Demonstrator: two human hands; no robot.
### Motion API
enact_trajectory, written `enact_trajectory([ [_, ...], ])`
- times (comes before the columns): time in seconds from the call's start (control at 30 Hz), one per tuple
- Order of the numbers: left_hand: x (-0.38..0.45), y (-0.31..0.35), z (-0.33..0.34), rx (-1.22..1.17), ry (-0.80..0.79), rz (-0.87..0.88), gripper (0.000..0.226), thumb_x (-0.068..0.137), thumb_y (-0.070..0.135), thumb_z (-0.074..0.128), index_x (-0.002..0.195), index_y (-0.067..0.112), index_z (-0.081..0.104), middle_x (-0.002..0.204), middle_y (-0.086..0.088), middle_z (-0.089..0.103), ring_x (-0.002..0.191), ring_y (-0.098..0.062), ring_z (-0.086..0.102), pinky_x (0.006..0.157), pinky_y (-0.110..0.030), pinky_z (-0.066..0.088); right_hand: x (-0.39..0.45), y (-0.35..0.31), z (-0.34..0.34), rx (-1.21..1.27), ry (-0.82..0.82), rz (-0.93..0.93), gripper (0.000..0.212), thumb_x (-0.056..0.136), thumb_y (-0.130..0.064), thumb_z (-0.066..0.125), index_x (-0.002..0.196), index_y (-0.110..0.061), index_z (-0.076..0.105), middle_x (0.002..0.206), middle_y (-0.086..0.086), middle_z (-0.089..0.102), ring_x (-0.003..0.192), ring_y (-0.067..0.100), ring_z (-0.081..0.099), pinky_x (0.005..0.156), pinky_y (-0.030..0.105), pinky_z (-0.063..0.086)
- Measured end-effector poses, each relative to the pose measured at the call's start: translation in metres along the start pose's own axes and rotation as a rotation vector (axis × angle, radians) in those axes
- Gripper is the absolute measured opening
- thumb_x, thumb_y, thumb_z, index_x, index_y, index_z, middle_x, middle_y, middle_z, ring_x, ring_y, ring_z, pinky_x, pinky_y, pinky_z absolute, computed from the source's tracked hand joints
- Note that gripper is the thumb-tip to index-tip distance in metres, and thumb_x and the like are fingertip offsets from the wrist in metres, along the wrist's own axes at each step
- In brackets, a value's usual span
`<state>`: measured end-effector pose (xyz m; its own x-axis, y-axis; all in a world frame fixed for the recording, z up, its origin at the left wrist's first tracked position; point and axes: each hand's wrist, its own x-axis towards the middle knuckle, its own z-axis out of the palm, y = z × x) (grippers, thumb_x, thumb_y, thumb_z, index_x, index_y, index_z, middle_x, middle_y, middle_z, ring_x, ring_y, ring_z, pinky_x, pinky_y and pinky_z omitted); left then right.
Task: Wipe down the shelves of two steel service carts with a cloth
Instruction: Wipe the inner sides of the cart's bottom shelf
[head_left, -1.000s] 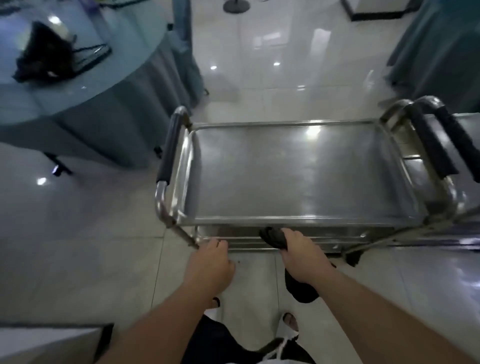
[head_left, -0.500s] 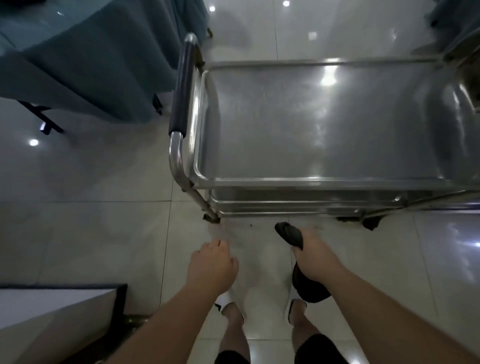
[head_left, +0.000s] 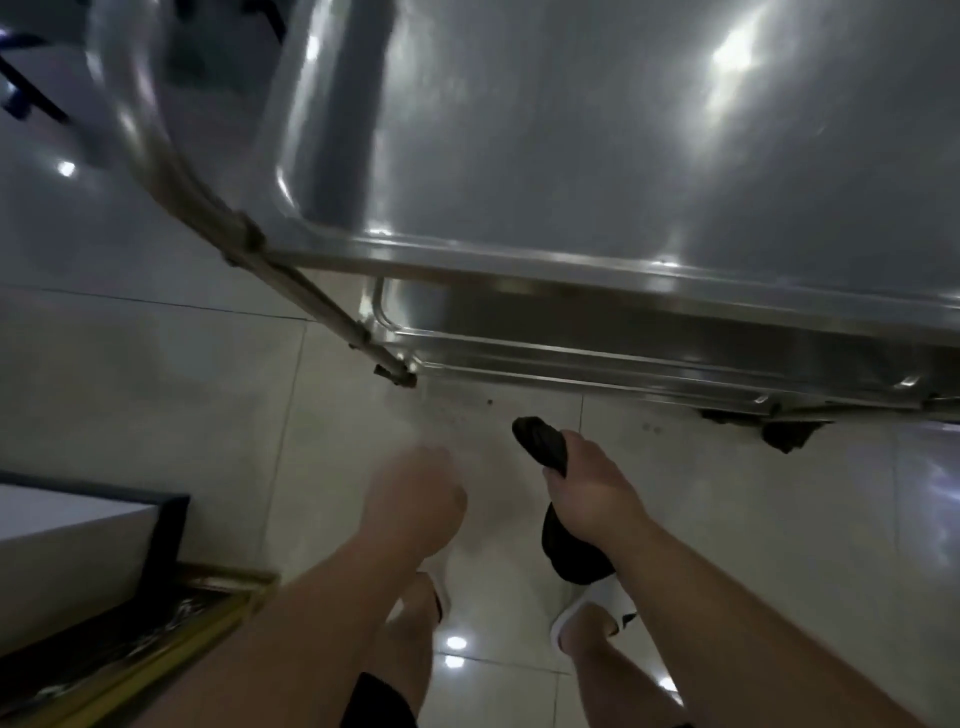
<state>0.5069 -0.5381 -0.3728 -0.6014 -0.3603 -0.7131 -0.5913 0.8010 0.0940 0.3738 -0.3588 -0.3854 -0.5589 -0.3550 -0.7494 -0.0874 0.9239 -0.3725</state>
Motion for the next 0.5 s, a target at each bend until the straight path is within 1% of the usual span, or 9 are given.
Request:
enact_trajectory([
  [0.07, 0.031, 0.011, 0.025, 0.008, -0.024, 0.012, 0.048, 0.104, 0.047, 0.043, 0.144, 0.022, 0.05, 0.142, -0.002, 0.056, 0.129, -0.025, 0.053, 0.104, -0.043, 0.043, 0.03, 0.018, 0.009, 0.015, 0.028, -0.033, 0.038, 0.107, -0.036, 0.051, 0.143, -0.026, 0.045, 0.13, 0.004, 0.055, 0.106, 0.025, 0.057, 0.092, 0.041, 0.05],
  [0.13, 0.06, 0.016, 0.047, 0.022, 0.004, 0.036, 0.048, 0.103, 0.045, 0.043, 0.145, 0.022, 0.05, 0.142, -0.002, 0.056, 0.129, -0.026, 0.054, 0.104, -0.043, 0.043, 0.059, 0.036, 0.017, 0.014, 0.083, -0.079, 0.036, 0.106, -0.035, 0.053, 0.141, -0.026, 0.048, 0.128, 0.004, 0.057, 0.105, 0.025, 0.059, 0.09, 0.041, 0.05],
  [0.23, 0.107, 0.013, 0.07, 0.033, 0.081, 0.078, 0.048, 0.102, 0.041, 0.044, 0.144, 0.02, 0.052, 0.141, -0.003, 0.058, 0.127, -0.026, 0.055, 0.103, -0.043, 0.044, 0.108, 0.053, 0.026, -0.057, 0.142, -0.106, 0.028, 0.104, -0.034, 0.054, 0.131, -0.024, 0.054, 0.115, 0.005, 0.062, 0.096, 0.027, 0.063, 0.085, 0.042, 0.053],
  [0.3, 0.142, 0.008, 0.08, 0.071, 0.13, 0.104, 0.046, 0.103, 0.04, 0.043, 0.143, 0.018, 0.052, 0.14, -0.005, 0.058, 0.127, -0.027, 0.056, 0.103, -0.043, 0.045, 0.141, 0.058, 0.033, -0.111, 0.164, -0.133, 0.026, 0.105, -0.035, 0.052, 0.128, -0.024, 0.055, 0.11, 0.006, 0.062, 0.093, 0.028, 0.062, 0.085, 0.042, 0.055],
  [0.37, 0.18, 0.004, 0.087, 0.118, 0.183, 0.133, 0.046, 0.105, 0.041, 0.043, 0.142, 0.016, 0.051, 0.142, -0.007, 0.057, 0.129, -0.028, 0.055, 0.104, -0.044, 0.044, 0.173, 0.064, 0.04, -0.154, 0.197, -0.17, 0.033, 0.105, -0.037, 0.049, 0.136, -0.024, 0.052, 0.115, 0.007, 0.062, 0.098, 0.029, 0.062, 0.086, 0.041, 0.054],
  [0.43, 0.216, 0.001, 0.095, 0.151, 0.219, 0.15, 0.047, 0.105, 0.043, 0.044, 0.144, 0.017, 0.05, 0.145, -0.006, 0.055, 0.133, -0.028, 0.053, 0.107, -0.044, 0.042, 0.205, 0.068, 0.049, -0.181, 0.235, -0.208, 0.041, 0.105, -0.038, 0.049, 0.144, -0.026, 0.047, 0.127, 0.007, 0.061, 0.107, 0.031, 0.062, 0.089, 0.041, 0.052],
  [0.5, 0.251, 0.001, 0.104, 0.157, 0.241, 0.176, 0.047, 0.105, 0.045, 0.044, 0.144, 0.019, 0.05, 0.145, -0.005, 0.055, 0.132, -0.028, 0.053, 0.107, -0.044, 0.043, 0.238, 0.072, 0.058, -0.21, 0.307, -0.242, 0.041, 0.104, -0.037, 0.052, 0.143, -0.027, 0.045, 0.134, 0.006, 0.06, 0.113, 0.032, 0.061, 0.089, 0.041, 0.05],
])
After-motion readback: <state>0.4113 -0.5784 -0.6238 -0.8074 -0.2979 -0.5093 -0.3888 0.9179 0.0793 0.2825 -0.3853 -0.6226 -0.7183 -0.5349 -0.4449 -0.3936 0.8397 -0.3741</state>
